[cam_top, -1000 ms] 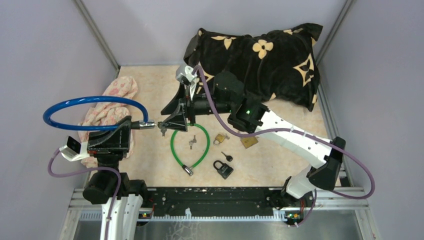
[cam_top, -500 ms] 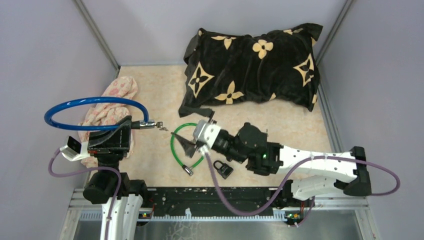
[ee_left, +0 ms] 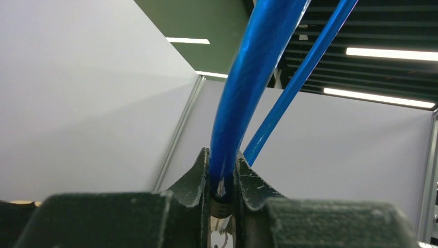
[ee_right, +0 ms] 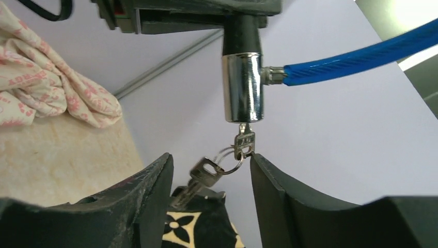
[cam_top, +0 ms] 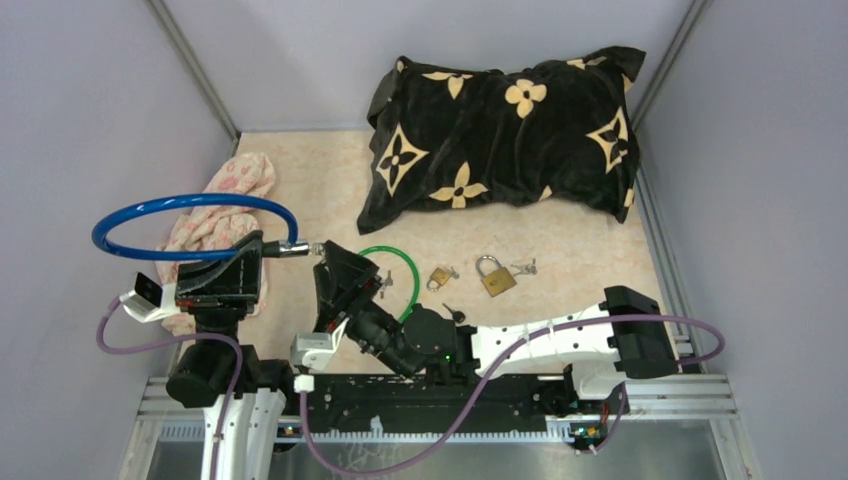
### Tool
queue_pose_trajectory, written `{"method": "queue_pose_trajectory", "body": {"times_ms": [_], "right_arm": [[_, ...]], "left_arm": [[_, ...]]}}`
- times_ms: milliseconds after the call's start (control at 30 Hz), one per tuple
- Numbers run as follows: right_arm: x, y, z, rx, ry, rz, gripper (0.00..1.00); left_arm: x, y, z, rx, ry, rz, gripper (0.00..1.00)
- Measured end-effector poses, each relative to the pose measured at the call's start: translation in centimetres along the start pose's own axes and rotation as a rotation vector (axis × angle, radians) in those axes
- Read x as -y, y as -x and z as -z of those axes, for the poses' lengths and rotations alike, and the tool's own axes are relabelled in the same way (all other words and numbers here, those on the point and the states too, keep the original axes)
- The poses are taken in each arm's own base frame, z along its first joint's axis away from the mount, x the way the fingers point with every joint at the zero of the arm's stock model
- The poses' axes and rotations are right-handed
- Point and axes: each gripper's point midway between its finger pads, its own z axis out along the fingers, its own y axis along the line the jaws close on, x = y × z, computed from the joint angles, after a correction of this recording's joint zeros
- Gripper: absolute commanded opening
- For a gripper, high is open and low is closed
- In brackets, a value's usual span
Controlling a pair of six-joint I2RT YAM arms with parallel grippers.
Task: Lock with the key
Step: Lock the lock.
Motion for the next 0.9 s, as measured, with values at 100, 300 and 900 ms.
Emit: {"method": "queue_pose_trajectory", "body": {"times_ms": [100,300,900], "right_arm": [[1.5,0.0,-0.2,-0.022,-0.042,0.031,0.5],[3.7,0.0,-0.3,-0.053,-0.097,0.064,0.34],[3.2,0.1,-1.4,-0.038,0.089,-0.118,0.04]], "left_arm": [[0.0,0.0,0.0,-0.001,-0.001,-0.001,0.0],[0.1,0.0,0.0,-0.003,-0.007,-0.002,0.0],[0.3,0.2,0.0,0.007,-0.011,-0.015,0.0]]}}
